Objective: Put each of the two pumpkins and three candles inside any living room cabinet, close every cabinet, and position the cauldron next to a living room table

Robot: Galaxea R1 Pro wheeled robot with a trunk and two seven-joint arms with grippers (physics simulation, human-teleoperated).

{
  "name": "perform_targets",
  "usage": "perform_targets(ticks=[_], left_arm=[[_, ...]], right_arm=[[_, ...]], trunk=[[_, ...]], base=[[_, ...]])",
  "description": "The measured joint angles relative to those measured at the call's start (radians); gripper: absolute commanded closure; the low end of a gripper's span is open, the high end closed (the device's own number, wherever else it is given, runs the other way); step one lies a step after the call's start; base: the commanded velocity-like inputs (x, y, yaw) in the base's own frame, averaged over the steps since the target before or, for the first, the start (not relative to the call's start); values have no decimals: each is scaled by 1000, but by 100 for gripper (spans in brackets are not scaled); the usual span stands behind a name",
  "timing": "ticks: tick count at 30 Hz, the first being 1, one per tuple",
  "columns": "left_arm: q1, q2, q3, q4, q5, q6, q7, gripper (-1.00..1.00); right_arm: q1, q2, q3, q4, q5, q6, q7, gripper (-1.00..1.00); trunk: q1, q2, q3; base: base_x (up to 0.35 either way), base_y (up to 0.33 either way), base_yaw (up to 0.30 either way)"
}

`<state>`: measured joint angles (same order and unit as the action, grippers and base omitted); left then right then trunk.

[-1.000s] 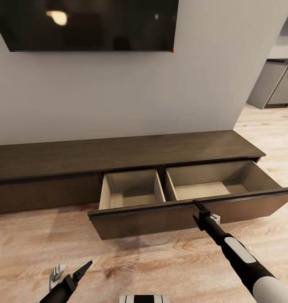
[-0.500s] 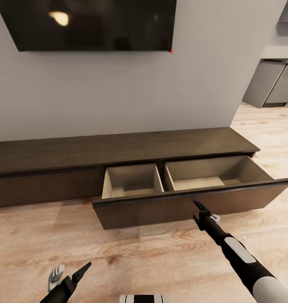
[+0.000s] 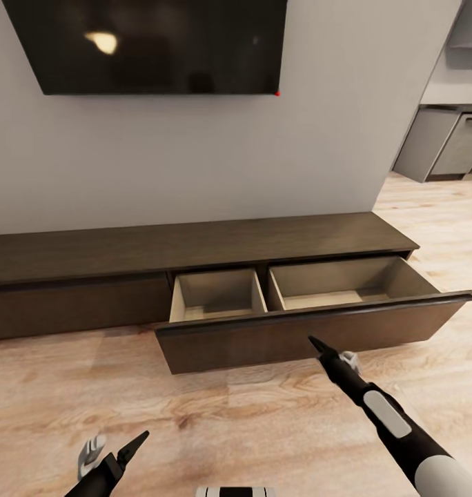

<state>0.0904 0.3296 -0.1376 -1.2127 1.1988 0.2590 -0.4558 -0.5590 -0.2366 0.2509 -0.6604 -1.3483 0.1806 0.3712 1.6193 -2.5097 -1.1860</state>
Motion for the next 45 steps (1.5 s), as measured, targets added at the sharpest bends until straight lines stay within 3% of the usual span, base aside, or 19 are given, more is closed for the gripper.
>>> perform_targets(ticks=[3, 5, 7, 8, 11, 16, 18, 21, 23, 25, 27, 28, 29, 33, 34, 35, 39, 43, 45], left_arm=[[0, -1, -2, 0, -2, 0, 61, -100], [0, -2, -3, -1, -4, 0, 133, -100], [0, -4, -4, -1, -4, 1, 240, -100], [0, -4, -4, -2, -4, 1, 268, -100], [0, -9, -4, -6, -4, -37, 387, -100], [0, -18, -11, -20, -16, -116, 455, -100], [0, -37, -13, -33, -39, -129, 514, -100], [0, -85, -14, -54, -110, -139, 653, -100], [0, -105, -13, -65, -188, -141, 739, -100], [0, -112, -12, -69, -245, -142, 774, -100], [0, -115, -9, -69, -297, -142, 795, -100], [0, -115, -8, -65, -312, -142, 801, -100], [0, -115, -8, -45, -332, -142, 806, -100], [0, -114, -7, 26, -385, -143, 808, -100], [0, -114, -7, 61, -415, -145, 808, -100], [0, -114, -7, 81, -434, -146, 808, -100], [0, -116, -7, 115, -465, -149, 807, -100], [0, -118, -9, 159, -474, -158, 806, -100], [0, -120, -9, 237, -485, -218, 804, -100]], right_arm=[[20, -2, 0, 3, 47, -44, -1, -100], [44, -2, 0, 1, 92, -88, -2, -100], [81, -4, 0, -2, 173, -153, -2, -100], [91, -4, -1, -3, 197, -167, -2, -100], [158, -4, -5, -7, 331, -248, -4, -100], [245, -3, -3, -15, 408, -392, -17, -100], [284, -2, -1, -28, 446, -461, -20, -100], [337, -1, 0, -54, 503, -546, -24, -100], [360, 1, 3, -69, 524, -574, -48, -100], [368, 7, 7, -75, 535, -584, -93, -100], [374, 20, 17, -81, 571, -590, -184, -100], [375, 26, 26, -87, 605, -591, -237, -100], [376, 32, 38, -98, 670, -591, -325, -100], [377, 56, 45, -109, 803, -593, -507, -100], [377, 69, 47, -111, 868, -595, -576, -100], [378, 75, 47, -111, 907, -596, -606, -100], [388, 95, 48, -105, 977, -624, -648, -100], [394, 102, 48, -99, 988, -640, -653, -100], [403, 126, 49, -97, 989, -647, -657, -100]], trunk=[[-1, 1, 12], [-2, 1, 19], [-3, 2, 27], [-4, 2, 31], [-5, 3, 42], [-7, 4, 62], [-8, 4, 70], [-9, 5, 81], [-10, 5, 89], [-11, 6, 97], [-12, 6, 104], [-13, 7, 108], [-13, 7, 112], [-15, 8, 128], [-15, 8, 132], [-16, 8, 135], [-18, 9, 151], [-20, 12, 166], [-28, 26, 173]], base=[[0, 0, 0], [0, 0, 0], [0, 0, 0], [0, 0, 0], [0, 0, 0], [0, 0, 0], [0, 0, 0], [0, 0, 0], [0, 0, 0], [0, 0, 0], [0, 0, 0], [0, 0, 0], [0, 0, 0], [0, 0, 0], [0, 0, 0], [0, 0, 0], [0, 0, 0], [0, 0, 0], [0, 0, 0]])
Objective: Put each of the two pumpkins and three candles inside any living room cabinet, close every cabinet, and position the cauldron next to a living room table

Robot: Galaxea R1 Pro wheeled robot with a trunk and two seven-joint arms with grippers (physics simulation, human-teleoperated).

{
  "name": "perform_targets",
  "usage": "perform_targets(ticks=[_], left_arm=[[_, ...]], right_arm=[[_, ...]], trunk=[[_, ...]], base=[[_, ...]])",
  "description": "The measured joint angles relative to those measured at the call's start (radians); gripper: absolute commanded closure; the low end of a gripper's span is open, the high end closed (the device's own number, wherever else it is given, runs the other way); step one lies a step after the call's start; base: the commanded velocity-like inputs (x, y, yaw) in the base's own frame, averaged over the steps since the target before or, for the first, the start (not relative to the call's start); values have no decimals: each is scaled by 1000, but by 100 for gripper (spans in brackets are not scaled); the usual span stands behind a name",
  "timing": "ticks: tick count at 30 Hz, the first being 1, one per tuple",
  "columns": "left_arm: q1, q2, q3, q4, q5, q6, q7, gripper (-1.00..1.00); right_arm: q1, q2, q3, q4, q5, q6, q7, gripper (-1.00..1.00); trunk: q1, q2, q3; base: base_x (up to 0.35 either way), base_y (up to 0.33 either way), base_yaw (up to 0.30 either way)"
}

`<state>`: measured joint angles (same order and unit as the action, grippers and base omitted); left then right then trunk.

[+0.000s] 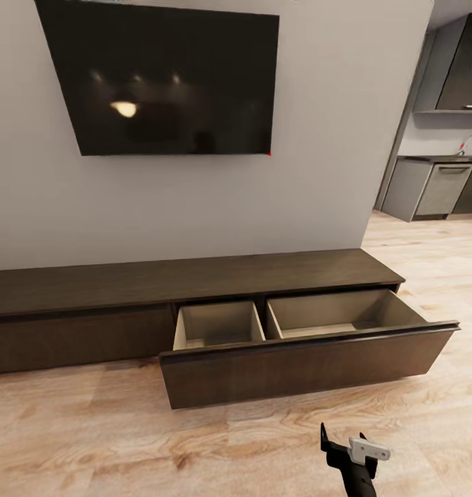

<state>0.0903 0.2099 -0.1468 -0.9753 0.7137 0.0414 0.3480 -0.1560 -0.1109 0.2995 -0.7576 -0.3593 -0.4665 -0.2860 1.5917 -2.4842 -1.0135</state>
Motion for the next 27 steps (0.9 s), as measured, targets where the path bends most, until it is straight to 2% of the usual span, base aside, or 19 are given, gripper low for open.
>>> perform_targets(ticks=[3, 6, 10, 12, 13, 18, 21, 23, 27], left_arm=[[0, -2, 2, 57, -8, -70, -3, -100], [0, -3, 3, 91, -9, -113, -6, -100], [0, -5, 1, 105, -10, -127, -7, -100], [0, -22, -2, 108, -12, -130, -7, -100], [0, -41, -2, 110, -14, -131, -7, -100], [0, -48, -2, 111, -14, -131, -7, -100], [0, -52, -6, 116, -13, -131, -7, -100], [0, -53, -21, 137, -14, -131, -7, -100], [0, -56, -25, 139, -14, -131, -7, -100]], right_arm=[[4, 25, -1, -1, -1, -2, -2, -100], [6, 42, 0, 0, 0, -2, -2, -100], [7, 67, 0, 2, 3, -2, -2, -100], [7, 77, 0, 6, 4, -3, -2, -100], [7, 86, 1, 15, 5, -3, -2, -100], [7, 90, 0, 22, 5, -3, -2, -100], [7, 89, -1, 55, 7, -4, 1, -100], [7, 89, -2, 59, 8, -5, -1, -100], [7, 90, -1, 60, 6, -5, -1, -100]], trunk=[[-12, 21, 9], [-23, 42, 19], [-27, 49, 22], [-27, 49, 22], [-27, 49, 22], [-27, 49, 22], [-27, 49, 22], [-26, 49, 22], [-26, 49, 22]], base=[[0, 0, 0], [0, 0, -84], [0, 0, -182], [0, 0, -57], [0, 0, -19], [0, 0, -16], [-8, 0, -204], [-300, 0, -290], [-326, 0, -295]])
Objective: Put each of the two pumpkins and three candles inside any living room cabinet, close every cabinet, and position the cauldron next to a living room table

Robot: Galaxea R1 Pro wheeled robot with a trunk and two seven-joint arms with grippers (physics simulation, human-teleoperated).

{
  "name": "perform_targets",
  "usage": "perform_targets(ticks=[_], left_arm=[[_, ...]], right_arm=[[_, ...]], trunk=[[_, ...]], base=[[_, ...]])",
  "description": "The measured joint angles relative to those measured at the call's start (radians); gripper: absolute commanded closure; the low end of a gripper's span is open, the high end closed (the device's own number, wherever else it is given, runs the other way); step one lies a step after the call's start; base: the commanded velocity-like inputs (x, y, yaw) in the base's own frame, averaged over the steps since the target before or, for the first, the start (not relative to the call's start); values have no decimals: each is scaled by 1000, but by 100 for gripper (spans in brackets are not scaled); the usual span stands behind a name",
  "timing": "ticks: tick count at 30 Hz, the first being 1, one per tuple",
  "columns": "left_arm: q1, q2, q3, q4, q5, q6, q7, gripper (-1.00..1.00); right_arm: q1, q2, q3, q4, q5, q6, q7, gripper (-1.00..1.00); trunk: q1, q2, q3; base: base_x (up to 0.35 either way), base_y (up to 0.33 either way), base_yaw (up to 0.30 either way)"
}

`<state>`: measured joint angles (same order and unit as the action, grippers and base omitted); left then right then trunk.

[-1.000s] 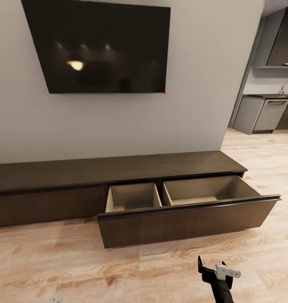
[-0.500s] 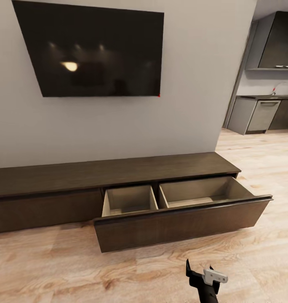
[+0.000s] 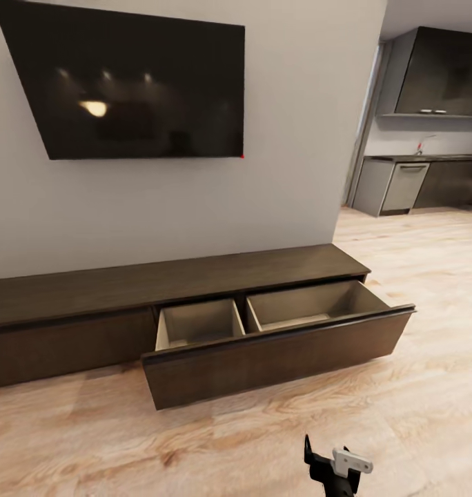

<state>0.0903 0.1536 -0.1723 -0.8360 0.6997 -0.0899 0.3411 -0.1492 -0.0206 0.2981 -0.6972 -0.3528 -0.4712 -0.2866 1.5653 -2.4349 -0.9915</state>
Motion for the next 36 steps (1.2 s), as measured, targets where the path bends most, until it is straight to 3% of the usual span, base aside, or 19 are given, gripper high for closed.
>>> perform_targets(ticks=[5, 10, 14, 21, 25, 31, 36], left_arm=[[0, -9, -1, 1, -6, 0, 0, -100], [0, -14, 0, 2, -82, 0, 0, -100], [0, -26, 1, 3, -104, -1, 0, -100], [0, -32, 0, 10, -119, -7, 0, -100], [0, -33, -2, 15, -121, -54, 0, -100], [0, -66, -1, 18, -121, -65, 1, -100], [0, -72, 1, 18, -121, -77, 7, -100]], right_arm=[[0, 1, 0, 0, -1, 0, -1, -100], [0, 1, 0, 1, -2, -29, -1, -100], [0, 1, 0, 5, -3, -55, -1, -100], [0, 1, 0, 8, -3, -64, -1, -100], [0, 1, 0, 9, -3, -65, -1, -100], [0, 1, 0, 26, -1, -66, -1, -100], [0, 1, -1, 27, -2, -67, -1, -100]], trunk=[[0, 0, 0], [0, 0, 0], [0, 0, 0], [-12, 21, 9], [-27, 49, 22], [-50, 91, 41], [-62, 112, 50]], base=[[-333, 0, -297], [-334, 0, -298], [-179, 0, -298], [-30, 0, -298], [-1, 0, -298], [0, 0, -300], [0, 0, -300]])
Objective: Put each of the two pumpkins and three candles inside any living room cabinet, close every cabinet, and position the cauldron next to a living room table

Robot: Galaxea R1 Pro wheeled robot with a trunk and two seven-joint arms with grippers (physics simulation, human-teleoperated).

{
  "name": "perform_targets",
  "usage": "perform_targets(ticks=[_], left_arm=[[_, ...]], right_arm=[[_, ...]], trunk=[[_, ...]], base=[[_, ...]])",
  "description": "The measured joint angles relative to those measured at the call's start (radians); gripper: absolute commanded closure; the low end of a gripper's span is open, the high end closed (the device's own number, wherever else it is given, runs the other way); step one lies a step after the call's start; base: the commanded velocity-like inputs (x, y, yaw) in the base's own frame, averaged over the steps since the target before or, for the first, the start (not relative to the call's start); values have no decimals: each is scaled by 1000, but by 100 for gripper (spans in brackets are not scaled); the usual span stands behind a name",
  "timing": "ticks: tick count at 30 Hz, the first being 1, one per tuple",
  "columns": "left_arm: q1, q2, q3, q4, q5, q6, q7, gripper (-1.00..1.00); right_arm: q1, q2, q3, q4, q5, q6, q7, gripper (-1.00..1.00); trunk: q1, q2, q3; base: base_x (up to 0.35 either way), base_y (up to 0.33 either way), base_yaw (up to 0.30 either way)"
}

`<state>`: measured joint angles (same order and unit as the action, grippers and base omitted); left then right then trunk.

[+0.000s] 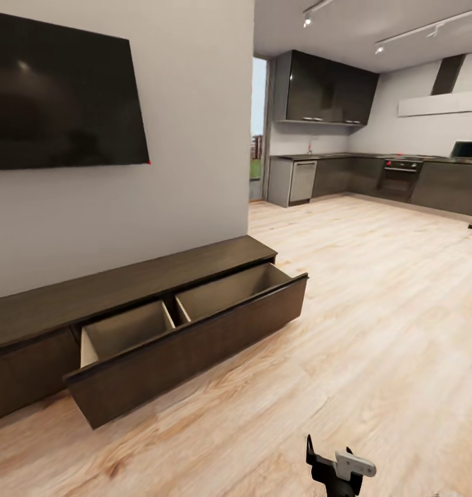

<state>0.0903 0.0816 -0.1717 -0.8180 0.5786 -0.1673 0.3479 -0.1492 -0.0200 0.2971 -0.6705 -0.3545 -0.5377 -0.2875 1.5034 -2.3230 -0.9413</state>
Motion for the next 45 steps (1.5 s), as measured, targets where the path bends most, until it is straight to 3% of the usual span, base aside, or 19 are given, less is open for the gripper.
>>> perform_targets(ticks=[9, 17, 32, 45], left_arm=[[0, 5, 3, 15, 0, -2, 0, -100], [0, 1, 4, 41, -74, -4, 0, -100], [0, 1, 5, 44, -85, -2, -1, -100], [0, -1, 2, 43, -88, -4, -1, -100]], right_arm=[[0, 0, -2, 0, 0, 0, 0, -100], [0, 0, -2, 0, 1, 0, 0, -100], [0, -1, -5, 0, -2, 0, 0, -100], [0, -2, -8, 0, -6, 0, 0, -100]], trunk=[[0, 0, 0], [0, 0, 0], [0, 0, 0], [0, 0, 0]], base=[[0, -33, -300], [0, -273, -300], [-70, -279, -300], [-36, -28, -300]])
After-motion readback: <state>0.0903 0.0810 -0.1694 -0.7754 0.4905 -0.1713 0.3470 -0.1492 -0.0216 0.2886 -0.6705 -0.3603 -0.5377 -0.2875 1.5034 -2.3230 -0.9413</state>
